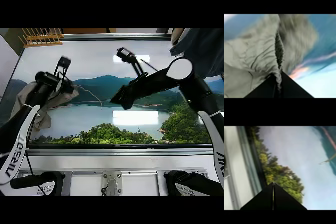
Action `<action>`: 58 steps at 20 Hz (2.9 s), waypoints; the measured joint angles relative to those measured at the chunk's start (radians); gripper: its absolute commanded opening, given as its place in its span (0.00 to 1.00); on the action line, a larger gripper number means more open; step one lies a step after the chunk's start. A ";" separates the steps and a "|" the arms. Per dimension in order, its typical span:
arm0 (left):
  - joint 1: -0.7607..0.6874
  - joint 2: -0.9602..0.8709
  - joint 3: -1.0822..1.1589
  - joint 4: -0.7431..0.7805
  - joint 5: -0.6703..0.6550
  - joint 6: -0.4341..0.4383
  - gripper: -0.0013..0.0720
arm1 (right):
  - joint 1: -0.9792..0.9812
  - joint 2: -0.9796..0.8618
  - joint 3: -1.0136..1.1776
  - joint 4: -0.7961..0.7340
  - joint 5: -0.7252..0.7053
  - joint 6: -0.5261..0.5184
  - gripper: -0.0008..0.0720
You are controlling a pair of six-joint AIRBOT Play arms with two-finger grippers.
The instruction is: Fold the clothes and pants, and hang the long-sleeved shirts on hangers.
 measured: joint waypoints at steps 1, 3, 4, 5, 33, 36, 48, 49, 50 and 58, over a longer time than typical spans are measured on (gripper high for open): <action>-0.045 0.025 0.044 -0.037 0.013 0.012 0.03 | -0.032 0.014 0.018 -0.068 -0.026 0.051 0.03; -0.161 0.056 0.118 -0.118 0.054 0.047 0.03 | -0.110 0.059 0.040 -0.200 -0.098 0.172 0.03; -0.227 0.060 0.149 -0.161 0.082 0.061 0.03 | -0.150 0.084 0.047 -0.256 -0.130 0.230 0.03; -0.291 0.053 0.175 -0.191 0.109 0.071 0.03 | -0.195 0.110 0.051 -0.306 -0.159 0.289 0.03; 0.068 -0.532 0.350 -1.203 -0.004 0.626 0.86 | -0.439 0.228 0.060 -0.415 -0.034 0.471 0.03; 0.055 -0.598 0.429 -1.212 -0.035 0.677 0.86 | -0.439 0.228 0.059 -0.411 -0.027 0.471 0.03; 0.060 -0.633 0.510 -1.188 -0.194 0.663 0.02 | -0.476 0.229 0.010 -0.413 0.013 0.459 0.03; 0.066 -0.606 0.495 -1.169 -0.221 0.659 0.02 | -0.497 0.233 -0.023 -0.416 0.016 0.460 0.03; 0.070 -0.569 0.465 -1.138 -0.240 0.650 0.02 | -0.521 0.237 -0.064 -0.416 0.020 0.470 0.03; 0.048 -0.259 0.132 -0.896 -0.241 0.586 0.03 | -0.665 0.227 -0.579 -0.336 -0.178 0.699 0.96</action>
